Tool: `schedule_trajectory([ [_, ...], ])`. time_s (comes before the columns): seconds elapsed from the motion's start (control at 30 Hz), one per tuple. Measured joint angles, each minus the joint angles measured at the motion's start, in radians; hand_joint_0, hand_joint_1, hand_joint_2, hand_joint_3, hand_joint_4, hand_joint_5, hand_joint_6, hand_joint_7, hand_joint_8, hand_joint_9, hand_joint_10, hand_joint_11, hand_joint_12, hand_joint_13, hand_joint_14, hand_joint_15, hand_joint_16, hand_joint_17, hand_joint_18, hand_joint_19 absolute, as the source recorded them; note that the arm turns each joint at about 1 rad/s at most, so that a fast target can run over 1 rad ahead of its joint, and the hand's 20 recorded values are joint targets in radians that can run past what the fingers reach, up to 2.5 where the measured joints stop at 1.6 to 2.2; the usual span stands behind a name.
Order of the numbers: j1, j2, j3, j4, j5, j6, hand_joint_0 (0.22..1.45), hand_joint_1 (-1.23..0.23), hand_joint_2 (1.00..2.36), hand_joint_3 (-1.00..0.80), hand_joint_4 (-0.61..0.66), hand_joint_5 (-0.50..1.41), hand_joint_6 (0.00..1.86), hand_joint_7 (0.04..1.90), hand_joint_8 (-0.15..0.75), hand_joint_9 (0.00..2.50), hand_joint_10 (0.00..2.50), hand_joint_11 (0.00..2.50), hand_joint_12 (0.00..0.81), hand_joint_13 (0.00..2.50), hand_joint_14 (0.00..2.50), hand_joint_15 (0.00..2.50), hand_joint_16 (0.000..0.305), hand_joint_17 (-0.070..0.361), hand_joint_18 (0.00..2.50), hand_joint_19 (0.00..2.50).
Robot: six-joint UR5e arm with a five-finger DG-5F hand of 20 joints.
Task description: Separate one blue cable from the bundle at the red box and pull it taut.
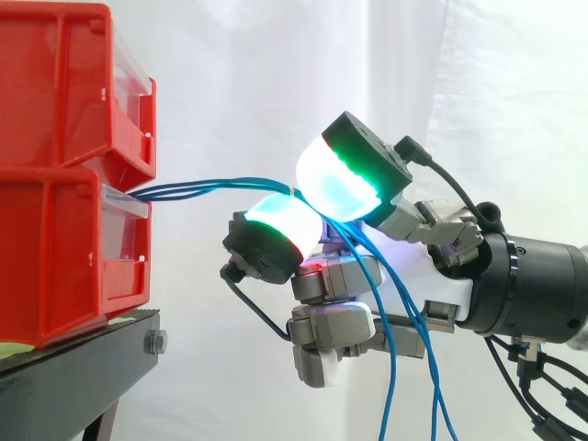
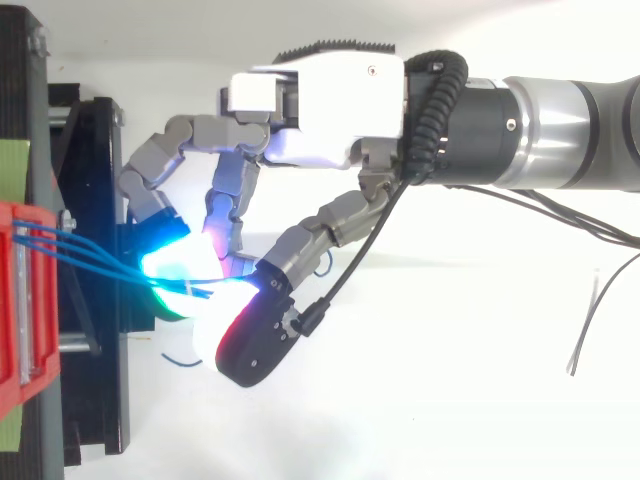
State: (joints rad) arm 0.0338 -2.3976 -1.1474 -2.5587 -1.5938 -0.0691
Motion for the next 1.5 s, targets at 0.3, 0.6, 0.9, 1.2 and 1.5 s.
schedule_trajectory([
  [0.3, 0.000, 0.000, 0.000, 0.000, 0.000, 0.000, 0.75, -1.02, 1.00, -0.50, 0.03, -0.15, 0.92, 1.33, 0.301, 1.18, 0.01, 1.71, 0.406, 1.20, 0.03, 1.21, 0.049, 0.110, 1.00, 0.60],
  [0.6, 0.000, 0.000, 0.000, 0.000, -0.001, 0.000, 0.72, -1.04, 1.00, -0.50, 0.01, -0.18, 0.93, 1.27, 0.278, 1.10, 0.01, 1.68, 0.414, 1.17, 0.03, 1.17, 0.050, 0.113, 0.97, 0.59],
  [0.9, 0.000, 0.000, 0.000, 0.000, -0.002, 0.000, 0.58, -1.02, 1.00, -0.50, 0.06, -0.18, 0.92, 1.27, 0.302, 1.10, 0.01, 1.70, 0.418, 1.16, 0.03, 1.19, 0.052, 0.116, 0.97, 0.62],
  [1.2, -0.001, 0.000, 0.000, 0.001, -0.001, 0.000, 0.49, -0.88, 1.00, -0.50, 0.11, -0.18, 0.92, 1.19, 0.349, 1.15, 0.01, 1.68, 0.454, 1.21, 0.03, 1.18, 0.059, 0.132, 1.05, 0.66],
  [1.5, -0.003, 0.000, 0.001, 0.002, -0.001, 0.000, 0.57, -0.64, 1.00, -0.50, 0.10, -0.18, 0.90, 1.22, 0.319, 1.18, 0.01, 1.67, 0.424, 1.21, 0.03, 1.20, 0.055, 0.124, 1.03, 0.72],
])
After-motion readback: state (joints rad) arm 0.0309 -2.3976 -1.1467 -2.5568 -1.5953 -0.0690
